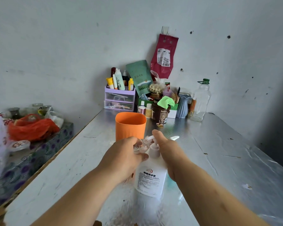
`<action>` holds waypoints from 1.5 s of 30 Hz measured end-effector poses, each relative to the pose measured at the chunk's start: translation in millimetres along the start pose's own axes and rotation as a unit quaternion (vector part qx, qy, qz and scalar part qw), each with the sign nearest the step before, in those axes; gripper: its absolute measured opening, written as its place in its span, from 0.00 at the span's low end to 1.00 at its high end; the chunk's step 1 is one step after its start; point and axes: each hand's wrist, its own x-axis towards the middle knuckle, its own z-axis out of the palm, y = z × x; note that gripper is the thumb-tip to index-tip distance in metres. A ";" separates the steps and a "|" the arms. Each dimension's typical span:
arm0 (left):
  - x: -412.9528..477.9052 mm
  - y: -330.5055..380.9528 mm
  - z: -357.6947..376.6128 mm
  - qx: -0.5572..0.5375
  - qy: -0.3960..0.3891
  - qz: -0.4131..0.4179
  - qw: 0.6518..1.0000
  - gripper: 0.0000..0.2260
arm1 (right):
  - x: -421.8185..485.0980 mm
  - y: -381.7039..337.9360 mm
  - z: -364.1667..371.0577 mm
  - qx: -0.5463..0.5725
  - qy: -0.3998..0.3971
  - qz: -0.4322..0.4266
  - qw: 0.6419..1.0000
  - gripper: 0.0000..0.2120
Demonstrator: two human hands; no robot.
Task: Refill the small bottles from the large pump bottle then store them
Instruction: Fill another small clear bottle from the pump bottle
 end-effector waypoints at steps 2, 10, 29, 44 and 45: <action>0.3 -1.2 1.2 0.001 0.000 0.003 1.000 0.16 | 2.6 3.3 -0.9 0.005 0.003 -0.002 1.000 0.16; 2.3 -8.2 6.9 0.004 -0.002 -0.003 1.000 0.15 | 9.2 15.6 3.1 0.017 0.030 -0.003 0.999 0.25; -0.5 -0.9 0.6 0.001 -0.001 0.001 1.000 0.15 | 6.5 11.4 -7.4 0.017 -0.001 -0.061 0.998 0.15; 0.1 -4.8 6.6 -0.006 -0.005 -0.011 1.000 0.17 | 5.5 6.9 3.7 0.014 0.036 0.041 0.998 0.25; 0.0 -4.0 4.8 -0.007 -0.003 -0.011 1.000 0.17 | 4.6 3.3 2.9 0.015 0.032 0.039 0.999 0.26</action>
